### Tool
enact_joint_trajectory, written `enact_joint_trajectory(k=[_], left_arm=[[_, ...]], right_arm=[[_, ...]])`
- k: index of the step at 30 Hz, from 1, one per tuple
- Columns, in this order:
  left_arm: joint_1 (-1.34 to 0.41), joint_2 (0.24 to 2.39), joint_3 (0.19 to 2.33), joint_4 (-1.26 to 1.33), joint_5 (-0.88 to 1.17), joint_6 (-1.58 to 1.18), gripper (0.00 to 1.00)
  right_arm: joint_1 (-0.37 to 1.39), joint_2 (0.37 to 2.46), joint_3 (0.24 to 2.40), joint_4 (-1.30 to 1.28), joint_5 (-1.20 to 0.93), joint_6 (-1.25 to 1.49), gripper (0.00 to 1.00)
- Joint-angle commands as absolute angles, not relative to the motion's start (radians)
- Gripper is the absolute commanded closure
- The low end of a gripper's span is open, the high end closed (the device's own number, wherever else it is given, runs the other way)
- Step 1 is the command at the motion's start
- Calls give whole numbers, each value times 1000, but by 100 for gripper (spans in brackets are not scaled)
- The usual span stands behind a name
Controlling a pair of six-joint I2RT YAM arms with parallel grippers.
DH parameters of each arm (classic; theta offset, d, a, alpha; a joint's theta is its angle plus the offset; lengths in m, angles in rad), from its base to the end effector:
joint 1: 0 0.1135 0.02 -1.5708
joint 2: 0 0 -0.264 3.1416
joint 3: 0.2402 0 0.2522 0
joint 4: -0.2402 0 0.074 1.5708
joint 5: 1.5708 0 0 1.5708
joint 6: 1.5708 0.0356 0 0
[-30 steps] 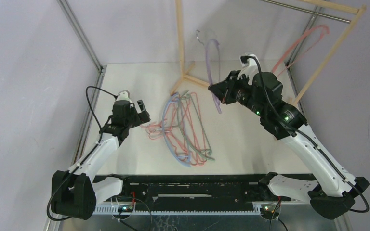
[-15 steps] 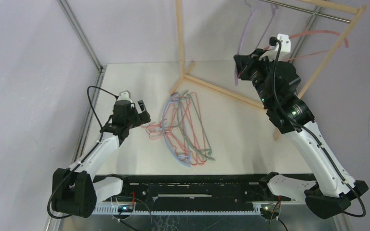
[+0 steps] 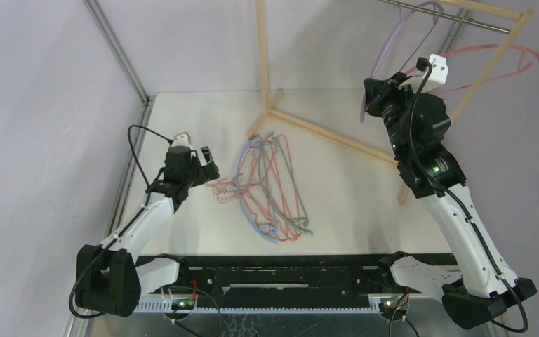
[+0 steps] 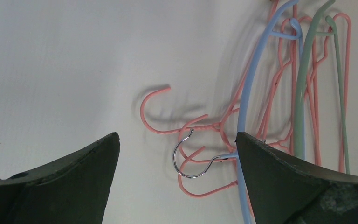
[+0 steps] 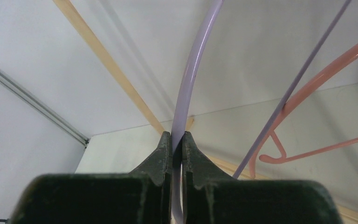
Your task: Organize the hangers
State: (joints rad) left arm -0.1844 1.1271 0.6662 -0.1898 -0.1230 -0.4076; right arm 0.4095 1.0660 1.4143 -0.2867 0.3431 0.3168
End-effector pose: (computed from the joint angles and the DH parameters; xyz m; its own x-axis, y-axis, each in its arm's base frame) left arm 0.2365 -0.0397 0.2305 -0.5808 -0.2919 -0.7599 -0.1571 0.9562 -0.2472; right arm 0.1969 0.0724 0.4912 0.0328 0.3341 -0.9420 -0.0812 0.9403 0.3306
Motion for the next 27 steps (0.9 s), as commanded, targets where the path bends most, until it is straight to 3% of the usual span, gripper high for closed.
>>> enact_joint_trajectory(k=[1, 27], left_arm=[[-182, 1135, 694, -162, -111, -390, 0], [-182, 1163, 701, -130, -111, -412, 0]], right_arm=[[403, 1052, 1407, -253, 330, 323, 100], [511, 1072, 1550, -235, 230, 174, 100]])
